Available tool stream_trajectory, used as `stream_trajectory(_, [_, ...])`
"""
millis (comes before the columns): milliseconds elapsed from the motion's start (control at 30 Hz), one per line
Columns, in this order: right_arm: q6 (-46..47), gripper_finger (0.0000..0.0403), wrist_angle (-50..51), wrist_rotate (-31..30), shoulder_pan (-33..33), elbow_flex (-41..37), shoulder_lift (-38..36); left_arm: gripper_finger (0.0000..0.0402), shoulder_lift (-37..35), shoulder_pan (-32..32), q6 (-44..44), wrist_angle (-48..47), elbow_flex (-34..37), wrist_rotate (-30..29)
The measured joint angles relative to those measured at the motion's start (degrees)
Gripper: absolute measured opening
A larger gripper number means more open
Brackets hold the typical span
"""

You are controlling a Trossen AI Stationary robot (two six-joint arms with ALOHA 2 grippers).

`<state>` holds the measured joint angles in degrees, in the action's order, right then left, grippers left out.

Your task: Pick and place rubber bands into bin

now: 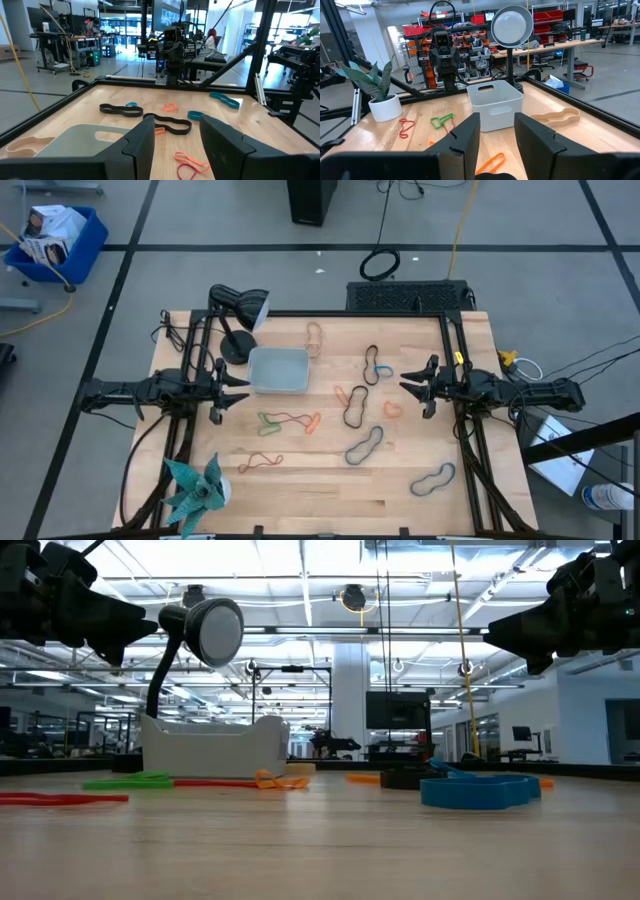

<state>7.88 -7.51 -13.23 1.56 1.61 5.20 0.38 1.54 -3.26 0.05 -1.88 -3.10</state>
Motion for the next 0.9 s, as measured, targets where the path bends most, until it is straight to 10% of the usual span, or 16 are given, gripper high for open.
stream_trajectory(900, [-1.67, 0.0116, -0.02, -0.22, 0.00, -0.01, 0.00, 0.0164, 0.02, 0.00, -0.01, 0.22, 0.01, 0.01])
